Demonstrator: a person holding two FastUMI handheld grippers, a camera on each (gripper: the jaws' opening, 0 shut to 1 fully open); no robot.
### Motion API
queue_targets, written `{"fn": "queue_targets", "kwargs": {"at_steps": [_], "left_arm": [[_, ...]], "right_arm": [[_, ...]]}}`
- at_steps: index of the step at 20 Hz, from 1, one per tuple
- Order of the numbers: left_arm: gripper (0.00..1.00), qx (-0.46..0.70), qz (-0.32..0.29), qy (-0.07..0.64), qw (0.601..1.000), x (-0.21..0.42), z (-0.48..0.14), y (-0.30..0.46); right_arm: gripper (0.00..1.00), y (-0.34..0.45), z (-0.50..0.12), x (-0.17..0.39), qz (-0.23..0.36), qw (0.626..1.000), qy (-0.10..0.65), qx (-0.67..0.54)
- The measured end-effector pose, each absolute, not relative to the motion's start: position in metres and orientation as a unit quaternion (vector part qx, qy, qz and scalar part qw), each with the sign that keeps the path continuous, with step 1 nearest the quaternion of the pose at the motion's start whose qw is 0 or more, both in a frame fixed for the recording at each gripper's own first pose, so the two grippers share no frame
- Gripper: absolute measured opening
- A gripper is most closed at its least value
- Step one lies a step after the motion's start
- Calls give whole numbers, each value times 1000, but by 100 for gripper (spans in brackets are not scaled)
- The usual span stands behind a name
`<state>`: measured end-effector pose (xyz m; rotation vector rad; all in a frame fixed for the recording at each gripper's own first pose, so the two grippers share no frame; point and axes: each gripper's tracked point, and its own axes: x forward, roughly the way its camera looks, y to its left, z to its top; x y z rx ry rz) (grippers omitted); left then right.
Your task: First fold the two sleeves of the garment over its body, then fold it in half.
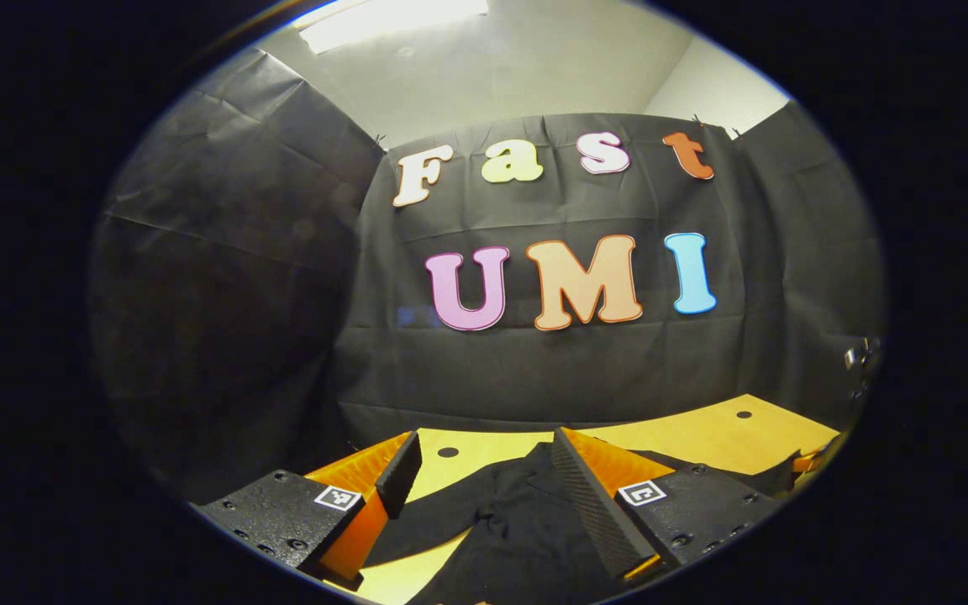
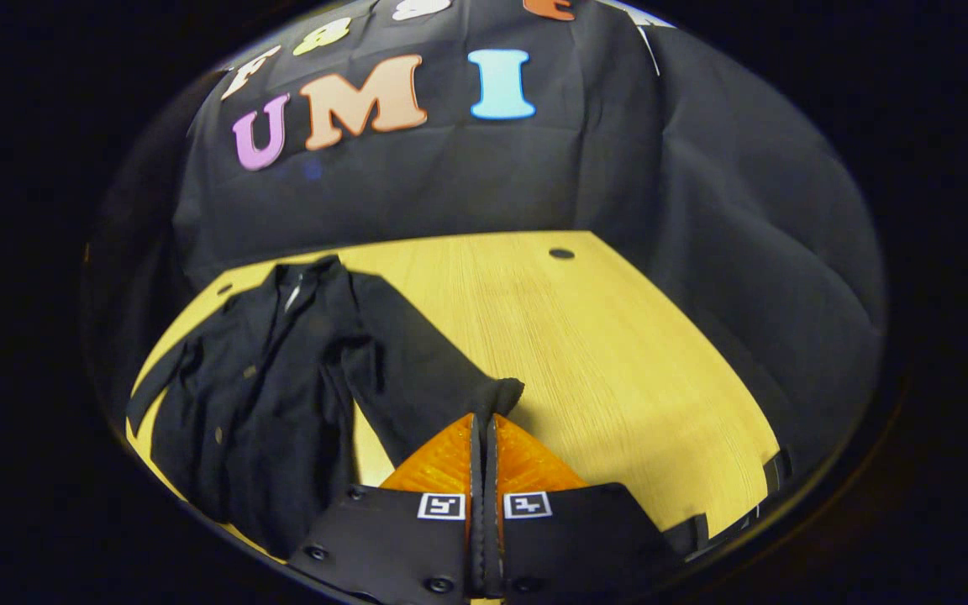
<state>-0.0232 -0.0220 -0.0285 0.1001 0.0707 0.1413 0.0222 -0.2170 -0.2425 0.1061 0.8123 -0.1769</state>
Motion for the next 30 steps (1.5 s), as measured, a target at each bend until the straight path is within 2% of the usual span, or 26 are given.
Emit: {"fn": "queue_targets", "kwargs": {"at_steps": [9,10,12,16,17,18,21,22,26,27,28,29,30], "left_arm": [[99,45,106,43,992,-33,-35,51],[95,43,112,45,992,-36,-36,59],[99,41,121,48,991,-40,-38,76],[99,40,134,52,989,-44,-44,105],[99,39,137,53,988,-46,-47,112],[95,39,139,54,988,-46,-48,120],[95,42,143,58,987,-47,-53,140],[99,43,144,59,987,-46,-54,148],[99,48,140,67,987,-46,-62,172],[99,50,139,70,987,-45,-64,176],[95,51,136,72,987,-43,-67,181],[99,52,135,73,987,-42,-69,187],[95,53,133,75,987,-42,-71,192]], "right_arm": [[2,-135,-178,106,-44,948,316,17],[2,-123,-172,112,-36,950,311,12],[2,-100,-164,125,-21,953,302,8],[2,-47,-150,147,12,958,285,6],[2,-34,-149,152,20,959,282,5],[2,-21,-148,154,28,960,280,2],[2,18,-148,163,50,959,278,-4],[2,31,-150,164,56,959,278,-6],[0,78,-158,173,76,956,283,-7],[2,88,-160,176,80,955,284,-7],[2,100,-164,177,83,954,287,-8],[2,110,-168,179,87,953,291,-9],[2,119,-174,181,90,951,295,-10]]}}
